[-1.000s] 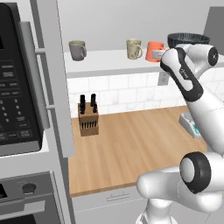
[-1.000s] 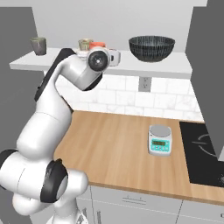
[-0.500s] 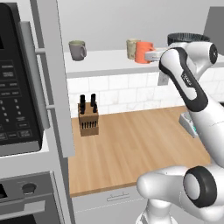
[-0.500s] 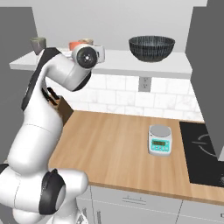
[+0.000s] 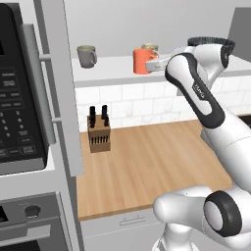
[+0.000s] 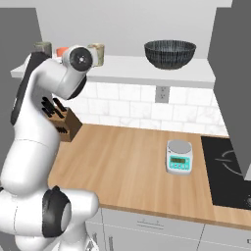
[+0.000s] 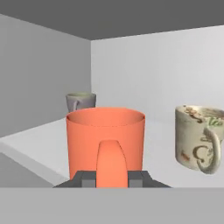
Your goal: Gather all objects into one cabinet and sort the glasses and bowls to opposite sides.
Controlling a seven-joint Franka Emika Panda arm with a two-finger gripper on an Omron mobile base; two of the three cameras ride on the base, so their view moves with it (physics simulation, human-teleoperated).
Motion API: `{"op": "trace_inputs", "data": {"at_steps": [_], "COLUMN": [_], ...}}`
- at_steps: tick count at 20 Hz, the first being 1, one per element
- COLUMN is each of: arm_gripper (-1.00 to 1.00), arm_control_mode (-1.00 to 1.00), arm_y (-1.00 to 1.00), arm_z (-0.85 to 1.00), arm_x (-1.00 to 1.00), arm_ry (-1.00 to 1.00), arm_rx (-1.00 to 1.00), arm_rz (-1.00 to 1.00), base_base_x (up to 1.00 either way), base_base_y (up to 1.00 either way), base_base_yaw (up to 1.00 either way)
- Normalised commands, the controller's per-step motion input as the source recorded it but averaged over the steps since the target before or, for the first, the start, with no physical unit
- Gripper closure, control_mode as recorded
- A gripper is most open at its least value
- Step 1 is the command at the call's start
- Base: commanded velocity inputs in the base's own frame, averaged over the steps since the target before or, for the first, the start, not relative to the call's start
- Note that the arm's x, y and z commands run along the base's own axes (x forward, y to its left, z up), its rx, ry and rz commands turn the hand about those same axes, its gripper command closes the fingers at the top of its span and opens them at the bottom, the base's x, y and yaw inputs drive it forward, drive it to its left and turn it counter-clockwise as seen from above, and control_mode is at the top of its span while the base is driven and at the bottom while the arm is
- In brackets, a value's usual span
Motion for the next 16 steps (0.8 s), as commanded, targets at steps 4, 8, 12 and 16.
{"op": "trace_inputs", "data": {"at_steps": [4, 8, 12, 16], "arm_gripper": [1.0, 1.0, 1.0, 1.0], "arm_control_mode": [-1.0, -1.0, -1.0, -1.0], "arm_y": [0.69, 0.67, 0.52, 0.39], "arm_z": [0.0, 0.0, 0.0, 0.0], "arm_x": [0.06, 0.11, 0.19, 0.32], "arm_ry": [0.05, 0.0, 0.0, 0.0], "arm_rx": [-0.03, -0.02, 0.0, 0.0], "arm_rz": [0.07, 0.05, 0.03, 0.0], "base_base_x": [0.0, 0.0, 0.0, 0.0], "base_base_y": [0.0, 0.0, 0.0, 0.0], "base_base_yaw": [0.0, 0.0, 0.0, 0.0]}}
